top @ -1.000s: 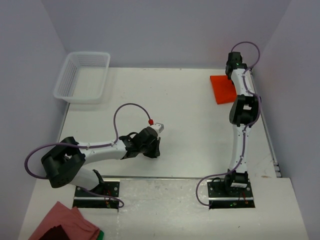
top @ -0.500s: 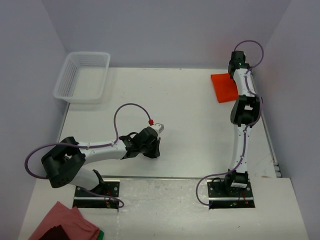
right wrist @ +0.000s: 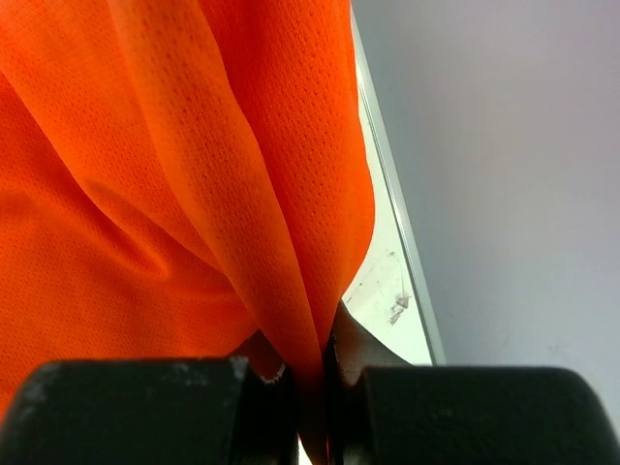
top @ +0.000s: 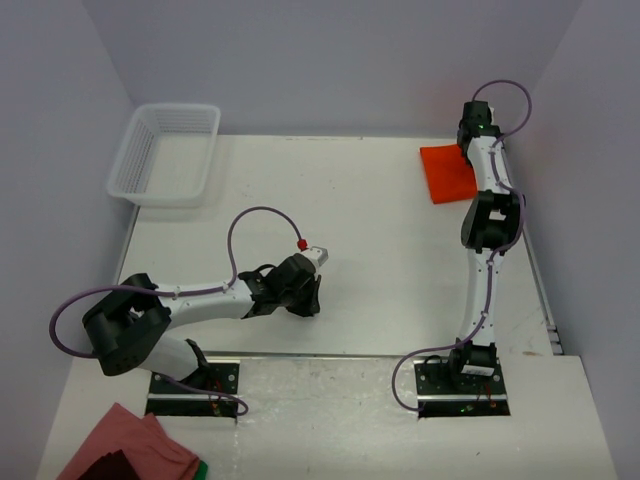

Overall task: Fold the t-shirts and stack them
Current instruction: Put the neatly folded tshirt into the corner of the board with the right arm

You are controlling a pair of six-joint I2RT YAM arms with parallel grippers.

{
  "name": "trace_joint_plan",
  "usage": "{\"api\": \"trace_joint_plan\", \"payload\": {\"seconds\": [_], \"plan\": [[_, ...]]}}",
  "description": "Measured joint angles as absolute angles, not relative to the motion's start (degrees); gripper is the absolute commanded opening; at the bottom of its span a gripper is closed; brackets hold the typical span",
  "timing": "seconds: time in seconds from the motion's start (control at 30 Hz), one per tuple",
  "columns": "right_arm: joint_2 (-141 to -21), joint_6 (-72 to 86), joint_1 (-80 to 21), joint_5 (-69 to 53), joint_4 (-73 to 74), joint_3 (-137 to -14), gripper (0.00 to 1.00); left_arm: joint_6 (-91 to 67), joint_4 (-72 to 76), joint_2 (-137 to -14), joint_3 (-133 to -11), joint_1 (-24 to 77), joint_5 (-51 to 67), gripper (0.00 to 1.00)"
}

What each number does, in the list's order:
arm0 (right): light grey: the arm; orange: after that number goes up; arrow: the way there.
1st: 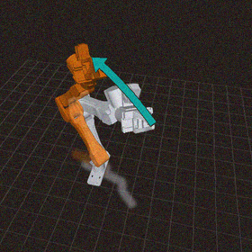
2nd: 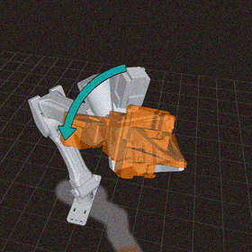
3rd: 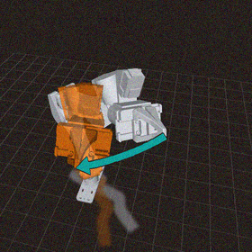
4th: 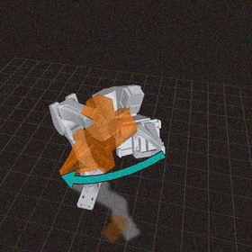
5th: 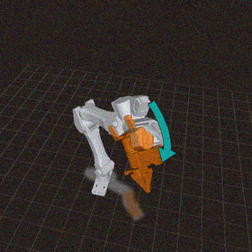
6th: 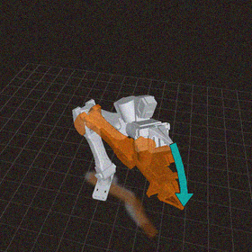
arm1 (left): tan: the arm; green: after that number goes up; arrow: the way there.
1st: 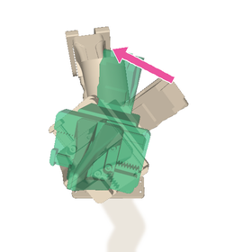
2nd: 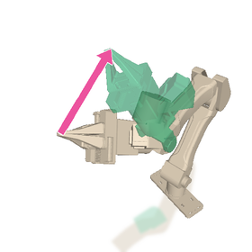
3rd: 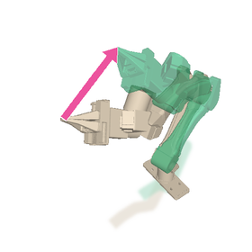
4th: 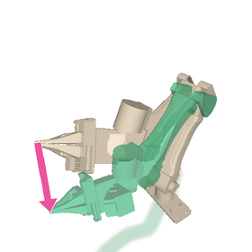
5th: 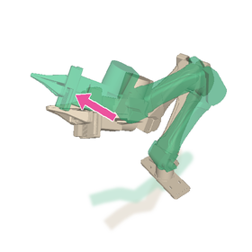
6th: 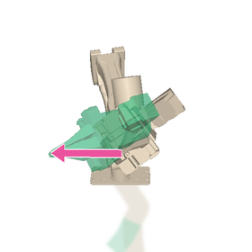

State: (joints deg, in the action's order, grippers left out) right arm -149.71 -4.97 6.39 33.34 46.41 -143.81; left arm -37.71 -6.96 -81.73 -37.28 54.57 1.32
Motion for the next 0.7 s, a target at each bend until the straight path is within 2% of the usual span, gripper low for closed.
{"api": "trace_joint_plan", "payload": {"seconds": [0.7], "plan": [[-149.7, -1.5, 8.3, 34.1, 46.7, -143.8, 0.04, -37.7, -7.0, -81.7, -37.3, 54.6, 1.3, 0.0]]}}
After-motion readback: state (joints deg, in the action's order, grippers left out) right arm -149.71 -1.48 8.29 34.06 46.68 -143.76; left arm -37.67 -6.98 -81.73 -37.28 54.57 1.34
